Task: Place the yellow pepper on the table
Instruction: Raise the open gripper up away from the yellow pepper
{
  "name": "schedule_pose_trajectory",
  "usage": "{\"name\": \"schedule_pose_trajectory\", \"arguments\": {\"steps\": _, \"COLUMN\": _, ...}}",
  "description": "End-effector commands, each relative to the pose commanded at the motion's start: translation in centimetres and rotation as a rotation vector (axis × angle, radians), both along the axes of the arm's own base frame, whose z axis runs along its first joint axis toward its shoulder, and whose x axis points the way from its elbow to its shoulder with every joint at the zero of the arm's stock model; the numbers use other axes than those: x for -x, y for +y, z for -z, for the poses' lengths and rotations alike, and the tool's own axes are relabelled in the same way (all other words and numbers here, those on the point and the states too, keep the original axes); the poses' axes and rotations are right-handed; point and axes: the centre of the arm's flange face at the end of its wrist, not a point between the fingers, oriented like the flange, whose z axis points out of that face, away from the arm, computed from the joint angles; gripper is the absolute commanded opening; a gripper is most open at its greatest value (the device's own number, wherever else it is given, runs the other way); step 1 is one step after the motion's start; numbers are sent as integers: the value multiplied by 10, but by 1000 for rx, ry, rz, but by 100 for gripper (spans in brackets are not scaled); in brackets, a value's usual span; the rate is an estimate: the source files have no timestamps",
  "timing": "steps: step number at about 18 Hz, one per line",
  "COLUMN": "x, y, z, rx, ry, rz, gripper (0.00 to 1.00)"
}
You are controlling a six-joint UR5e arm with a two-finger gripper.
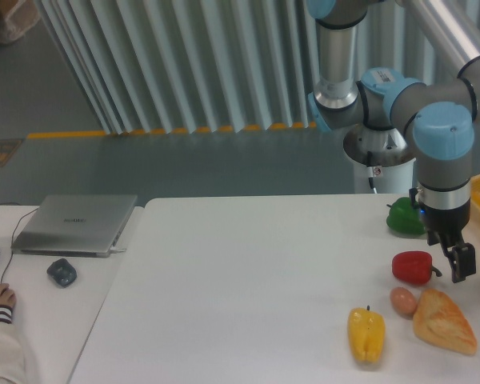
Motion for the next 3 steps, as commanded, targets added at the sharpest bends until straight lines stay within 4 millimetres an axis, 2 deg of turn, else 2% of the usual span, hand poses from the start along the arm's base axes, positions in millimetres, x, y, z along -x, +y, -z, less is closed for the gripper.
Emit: {"name": "schedule_pose_trajectory", "arguments": {"steps": 3, "x": 2, "y": -2, "z": 0, "rx": 0, "ry": 0, "rz": -6, "gripper": 100}}
